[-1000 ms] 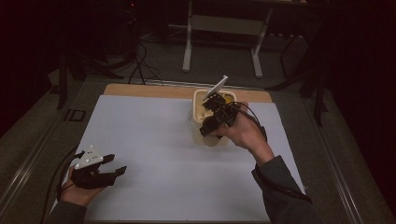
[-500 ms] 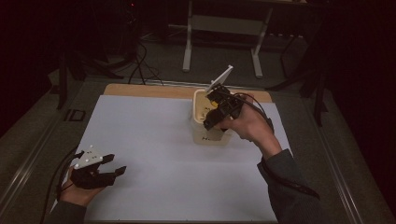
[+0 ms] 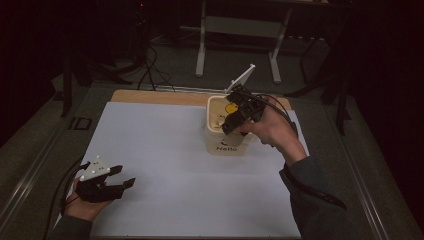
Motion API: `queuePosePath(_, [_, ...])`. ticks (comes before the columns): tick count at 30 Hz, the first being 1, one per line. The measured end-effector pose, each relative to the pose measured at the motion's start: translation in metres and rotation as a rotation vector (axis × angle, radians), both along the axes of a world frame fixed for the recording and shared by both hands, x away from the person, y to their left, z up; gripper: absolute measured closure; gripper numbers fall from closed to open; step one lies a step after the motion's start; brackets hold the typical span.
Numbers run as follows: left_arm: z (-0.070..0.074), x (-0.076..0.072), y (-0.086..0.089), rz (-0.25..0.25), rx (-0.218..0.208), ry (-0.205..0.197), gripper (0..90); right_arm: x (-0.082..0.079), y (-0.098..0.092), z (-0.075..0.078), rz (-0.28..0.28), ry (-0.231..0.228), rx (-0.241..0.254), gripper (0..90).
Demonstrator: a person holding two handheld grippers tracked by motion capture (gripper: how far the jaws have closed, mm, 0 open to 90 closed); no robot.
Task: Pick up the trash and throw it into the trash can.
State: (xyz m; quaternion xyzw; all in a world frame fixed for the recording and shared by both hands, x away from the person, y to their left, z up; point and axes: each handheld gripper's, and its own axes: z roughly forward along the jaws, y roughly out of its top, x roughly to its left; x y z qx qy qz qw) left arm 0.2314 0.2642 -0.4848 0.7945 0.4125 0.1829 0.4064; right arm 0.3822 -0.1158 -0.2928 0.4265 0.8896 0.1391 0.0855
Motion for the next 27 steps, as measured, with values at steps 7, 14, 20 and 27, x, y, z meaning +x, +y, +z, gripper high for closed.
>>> queuePosePath(7, [0.000, 0.000, 0.000, 0.001, 0.000, 0.001, 35.1, 0.008, -0.007, 0.005, -0.027, -0.004, 0.000, 17.5])
queuePosePath(14, [0.000, 0.000, 0.002, -0.002, 0.002, 0.002, 35.1, 0.017, -0.012, 0.008, -0.054, -0.001, 0.009, 17.5])
queuePosePath(20, [0.001, 0.000, 0.002, -0.004, 0.005, 0.001, 35.1, 0.023, -0.015, 0.012, -0.074, -0.001, 0.023, 17.5])
queuePosePath(27, [0.000, 0.000, 0.002, -0.006, 0.006, 0.002, 35.1, 0.032, -0.020, 0.016, -0.101, -0.004, 0.016, 17.5])
